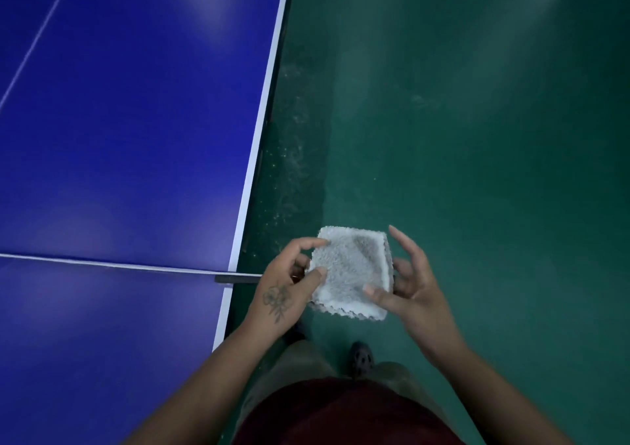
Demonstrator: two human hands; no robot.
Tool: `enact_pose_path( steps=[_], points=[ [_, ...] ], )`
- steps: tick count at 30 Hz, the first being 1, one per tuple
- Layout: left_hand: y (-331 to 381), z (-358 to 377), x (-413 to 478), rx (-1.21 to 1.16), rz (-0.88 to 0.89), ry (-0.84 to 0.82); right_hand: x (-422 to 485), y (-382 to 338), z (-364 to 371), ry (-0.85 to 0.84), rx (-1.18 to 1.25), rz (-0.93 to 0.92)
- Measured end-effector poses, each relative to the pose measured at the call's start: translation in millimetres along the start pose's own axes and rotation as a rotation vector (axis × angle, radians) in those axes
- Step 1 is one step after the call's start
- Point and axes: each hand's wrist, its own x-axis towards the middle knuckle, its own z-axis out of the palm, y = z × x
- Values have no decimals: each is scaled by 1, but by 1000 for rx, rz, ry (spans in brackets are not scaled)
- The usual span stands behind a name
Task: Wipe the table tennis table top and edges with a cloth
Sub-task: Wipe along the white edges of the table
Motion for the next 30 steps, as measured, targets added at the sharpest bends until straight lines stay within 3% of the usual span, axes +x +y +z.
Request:
enact_pose_path(
  steps=[6, 9, 18, 26, 30],
  points=[
    [-10, -34, 23, -66, -48, -8, 25, 8, 31, 57, -384, -68],
    [-14, -47, 30, -84, -67, -2, 34, 9, 44, 59, -574, -189],
    [-22, -75, 27, -91, -68, 30, 53, 17, 73, 211, -820, -189],
    [-42, -94, 36, -34, -111, 205, 84, 31, 79, 178, -876, -152],
    [-53, -126, 50, 111, -135, 336, 120, 48, 85, 71, -1129, -176]
  ],
)
